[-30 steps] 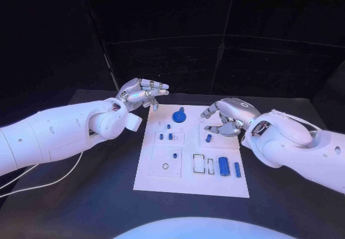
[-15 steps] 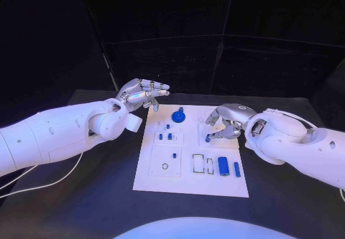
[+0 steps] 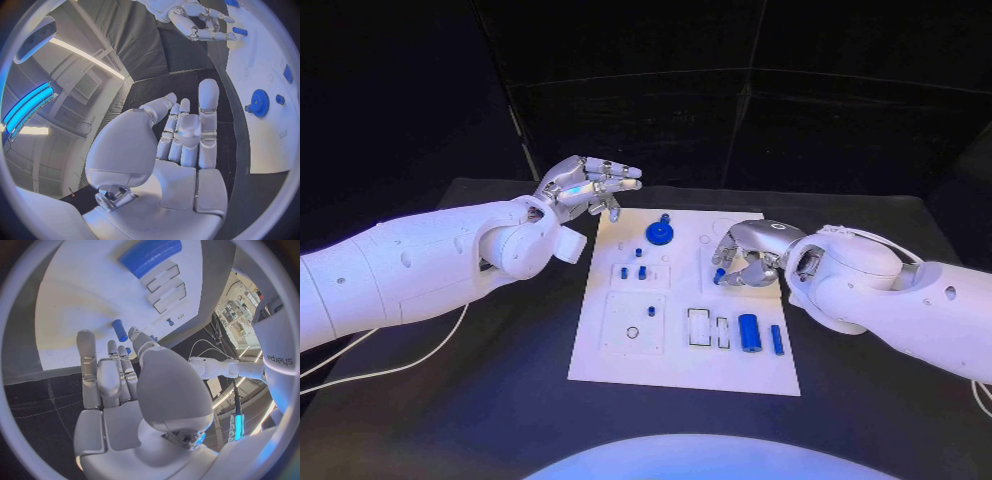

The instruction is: Assemble the parts on the task board

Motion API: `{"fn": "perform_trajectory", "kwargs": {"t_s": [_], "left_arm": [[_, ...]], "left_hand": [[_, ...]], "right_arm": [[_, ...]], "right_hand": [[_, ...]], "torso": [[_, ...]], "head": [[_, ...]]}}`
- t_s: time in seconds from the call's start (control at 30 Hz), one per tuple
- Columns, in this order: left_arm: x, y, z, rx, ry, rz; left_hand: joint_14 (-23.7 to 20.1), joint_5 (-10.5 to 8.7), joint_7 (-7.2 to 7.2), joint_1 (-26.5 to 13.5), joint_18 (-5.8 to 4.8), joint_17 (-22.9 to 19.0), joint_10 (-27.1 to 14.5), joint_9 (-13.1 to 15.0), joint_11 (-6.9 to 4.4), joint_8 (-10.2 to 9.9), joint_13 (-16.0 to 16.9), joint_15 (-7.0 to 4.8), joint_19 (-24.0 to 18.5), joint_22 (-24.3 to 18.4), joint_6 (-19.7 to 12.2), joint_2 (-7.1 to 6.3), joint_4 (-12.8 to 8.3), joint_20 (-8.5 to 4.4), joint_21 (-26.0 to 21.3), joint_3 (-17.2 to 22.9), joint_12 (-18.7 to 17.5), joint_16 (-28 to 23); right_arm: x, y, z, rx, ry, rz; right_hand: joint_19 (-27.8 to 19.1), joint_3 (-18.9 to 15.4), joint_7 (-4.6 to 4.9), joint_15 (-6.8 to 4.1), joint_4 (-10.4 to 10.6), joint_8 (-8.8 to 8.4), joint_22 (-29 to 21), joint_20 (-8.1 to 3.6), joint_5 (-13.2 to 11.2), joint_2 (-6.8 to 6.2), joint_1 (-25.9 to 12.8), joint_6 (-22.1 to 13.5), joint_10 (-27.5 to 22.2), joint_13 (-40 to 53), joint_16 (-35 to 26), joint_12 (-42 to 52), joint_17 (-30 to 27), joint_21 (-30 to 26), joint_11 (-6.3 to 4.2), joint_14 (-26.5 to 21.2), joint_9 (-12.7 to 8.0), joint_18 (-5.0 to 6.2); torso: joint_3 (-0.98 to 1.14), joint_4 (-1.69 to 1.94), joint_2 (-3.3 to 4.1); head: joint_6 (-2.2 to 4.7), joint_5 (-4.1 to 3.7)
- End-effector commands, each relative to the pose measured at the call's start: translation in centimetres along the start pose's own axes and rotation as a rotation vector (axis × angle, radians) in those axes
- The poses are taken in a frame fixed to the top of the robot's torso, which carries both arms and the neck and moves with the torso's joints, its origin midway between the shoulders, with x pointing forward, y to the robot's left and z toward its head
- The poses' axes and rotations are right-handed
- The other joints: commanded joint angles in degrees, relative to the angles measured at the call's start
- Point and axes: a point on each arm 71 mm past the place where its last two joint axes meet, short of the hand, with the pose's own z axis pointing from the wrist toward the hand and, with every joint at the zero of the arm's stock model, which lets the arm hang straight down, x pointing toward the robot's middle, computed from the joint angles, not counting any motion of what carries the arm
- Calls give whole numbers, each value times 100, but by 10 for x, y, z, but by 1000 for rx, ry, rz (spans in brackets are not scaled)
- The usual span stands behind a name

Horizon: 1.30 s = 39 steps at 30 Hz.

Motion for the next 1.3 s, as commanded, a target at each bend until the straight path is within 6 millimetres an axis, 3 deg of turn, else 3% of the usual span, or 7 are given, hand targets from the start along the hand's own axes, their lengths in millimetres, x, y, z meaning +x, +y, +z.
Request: {"fn": "perform_trajectory", "kwargs": {"t_s": [0.03,0.3,0.4,0.53,0.87,1.3], "left_arm": [[1,-2,1,17,5,-6],[1,-2,1,16,8,-7],[1,-2,1,14,9,-7],[1,-2,1,13,9,-7],[1,-1,1,11,11,-8],[1,-1,1,9,11,-8]], "left_hand": [[-3,10,-10,29,39,-5,-6,8,-11,37,2,7,6,1,-37,12,-31,19,-15,-2,33,20],[-4,9,-8,32,40,-9,-6,7,-10,38,2,7,6,-3,-40,10,-34,18,-19,-3,39,19],[-4,9,-8,32,40,-9,-6,7,-10,38,2,7,6,-3,-40,10,-34,18,-19,-3,39,19],[-4,9,-7,31,39,-7,-5,7,-10,38,2,7,7,-2,-41,10,-33,18,-18,-4,40,19],[-3,8,-6,30,39,-6,-5,7,-9,39,3,7,8,0,-41,11,-31,18,-16,-5,42,21],[-3,8,-6,30,39,-6,-5,7,-9,39,3,7,8,0,-41,11,-31,18,-16,-5,42,21]], "right_arm": [[3,0,1,-3,36,-5],[8,2,3,-18,45,-2],[9,3,4,-26,34,4],[9,1,4,-22,26,7],[10,-2,7,-11,4,1],[5,0,5,-27,-95,0]], "right_hand": [[47,61,-1,-39,13,29,25,3,10,11,51,71,93,-11,29,15,19,32,-1,43,7,63],[82,186,-18,-62,40,38,88,-18,7,35,85,196,253,-16,65,-27,75,87,-29,56,3,52],[92,287,-27,-76,59,45,111,-31,5,79,112,272,343,-16,82,-54,103,109,-46,62,2,48],[123,401,-47,-94,76,47,173,-46,4,106,137,349,444,-14,108,-85,145,158,-69,71,-1,38],[172,775,-103,-146,79,28,287,-99,-169,125,202,531,695,-7,166,-187,233,260,-127,90,-12,20],[240,1271,-150,-192,-73,20,465,-145,-284,164,318,736,915,7,243,-269,354,412,-183,117,-6,-9]], "torso": [[0,-2,1],[0,-10,1],[8,-7,-1],[1,-2,-4],[1,-5,-1],[1,-6,-2]], "head": [[-6,7],[-8,10],[-2,16],[1,1],[-10,9],[-21,-9]]}}
